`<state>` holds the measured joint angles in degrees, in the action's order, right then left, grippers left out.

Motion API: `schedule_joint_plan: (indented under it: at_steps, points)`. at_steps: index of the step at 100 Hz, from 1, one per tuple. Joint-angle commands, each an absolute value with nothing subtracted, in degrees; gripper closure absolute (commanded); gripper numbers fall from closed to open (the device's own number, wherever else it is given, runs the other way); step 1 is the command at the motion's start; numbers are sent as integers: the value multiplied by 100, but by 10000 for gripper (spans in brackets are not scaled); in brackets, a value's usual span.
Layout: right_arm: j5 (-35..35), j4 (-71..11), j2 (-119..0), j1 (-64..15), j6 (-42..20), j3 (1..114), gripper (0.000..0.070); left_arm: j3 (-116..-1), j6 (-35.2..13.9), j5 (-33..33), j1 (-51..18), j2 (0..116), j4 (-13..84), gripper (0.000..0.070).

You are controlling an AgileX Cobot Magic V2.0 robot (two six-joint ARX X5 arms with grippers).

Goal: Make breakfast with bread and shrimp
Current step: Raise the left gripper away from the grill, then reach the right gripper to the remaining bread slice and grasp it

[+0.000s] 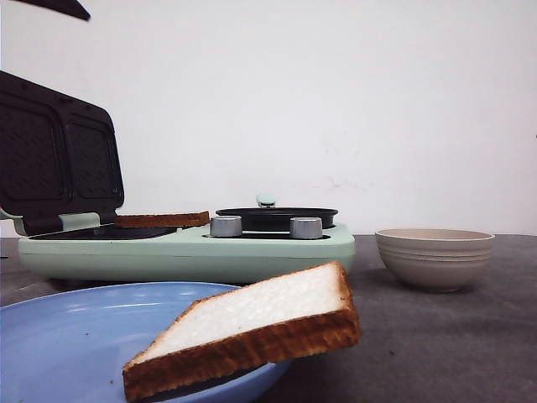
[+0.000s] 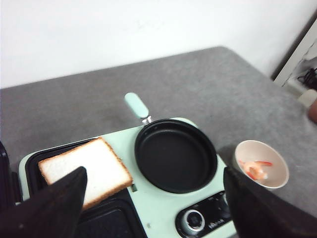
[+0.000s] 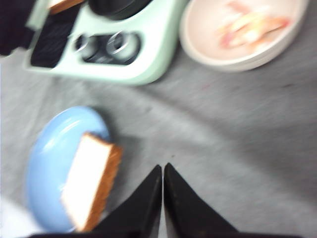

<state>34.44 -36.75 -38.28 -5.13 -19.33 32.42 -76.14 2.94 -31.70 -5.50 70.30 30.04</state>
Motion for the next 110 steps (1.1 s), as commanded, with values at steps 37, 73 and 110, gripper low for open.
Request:
schedule_joint_plan:
  at_steps: [37,73,110]
  points:
    - [3962,-3951,-3852,-709,-1883,3328,346,-5072,-311,-3105,-510,4805,2357,228]
    - [3966,-3734,-4359,-1518,-2180,2928,318,-4637,-397,-2655,-510,3636,2390,228]
    - [3898,-2165,-5378,-2810,-3074,2611,270,-4215,-541,-2663,-515,3474,2473,227]
